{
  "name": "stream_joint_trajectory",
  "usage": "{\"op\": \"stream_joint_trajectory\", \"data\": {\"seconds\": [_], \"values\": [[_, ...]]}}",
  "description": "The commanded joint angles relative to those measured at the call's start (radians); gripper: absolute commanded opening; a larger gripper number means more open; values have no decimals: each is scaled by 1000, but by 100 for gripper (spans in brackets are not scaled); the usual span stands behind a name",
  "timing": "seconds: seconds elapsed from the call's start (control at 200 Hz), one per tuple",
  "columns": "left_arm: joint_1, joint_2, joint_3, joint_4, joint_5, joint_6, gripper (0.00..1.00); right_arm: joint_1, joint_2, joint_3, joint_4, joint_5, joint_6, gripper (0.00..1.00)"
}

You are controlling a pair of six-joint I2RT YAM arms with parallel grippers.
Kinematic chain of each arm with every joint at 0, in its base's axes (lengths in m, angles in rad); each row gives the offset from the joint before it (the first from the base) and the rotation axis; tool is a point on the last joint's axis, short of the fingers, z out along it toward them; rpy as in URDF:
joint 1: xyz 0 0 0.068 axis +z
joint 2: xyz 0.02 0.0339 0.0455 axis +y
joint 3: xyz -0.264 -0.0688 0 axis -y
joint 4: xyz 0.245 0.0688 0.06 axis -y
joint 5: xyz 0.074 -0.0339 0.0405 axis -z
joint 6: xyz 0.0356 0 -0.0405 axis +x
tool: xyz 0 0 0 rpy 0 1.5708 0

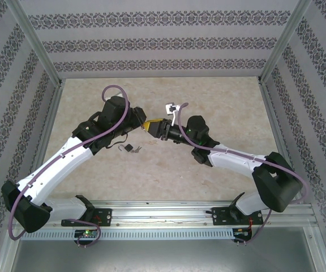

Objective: Unlock with the key

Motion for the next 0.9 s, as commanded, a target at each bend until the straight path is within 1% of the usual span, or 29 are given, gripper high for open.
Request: {"op": "stream_joint_trajectory", "data": {"seconds": [0.0,0.12,0.285,0.46,0.485,0.645,0.774,0.894], "values": [[12,-20,2,59,10,-11,25,16,24,38,58,-38,19,41],[13,-26,-4,67,11,-12,25,19,34,42,60,-42,28,39],[16,-37,-12,86,20,-15,25,18,51,43,82,-48,46,33],[19,-61,-40,130,27,-19,25,9,82,53,155,-77,103,3],[20,-67,-50,147,31,-19,25,6,88,51,175,-80,117,0],[31,-97,-103,243,87,-28,25,-4,132,41,343,-112,226,0],[45,-122,-158,344,138,-53,25,-8,167,50,437,-125,301,0],[55,-156,-184,377,145,-49,25,-19,207,44,562,-133,379,0]]}}
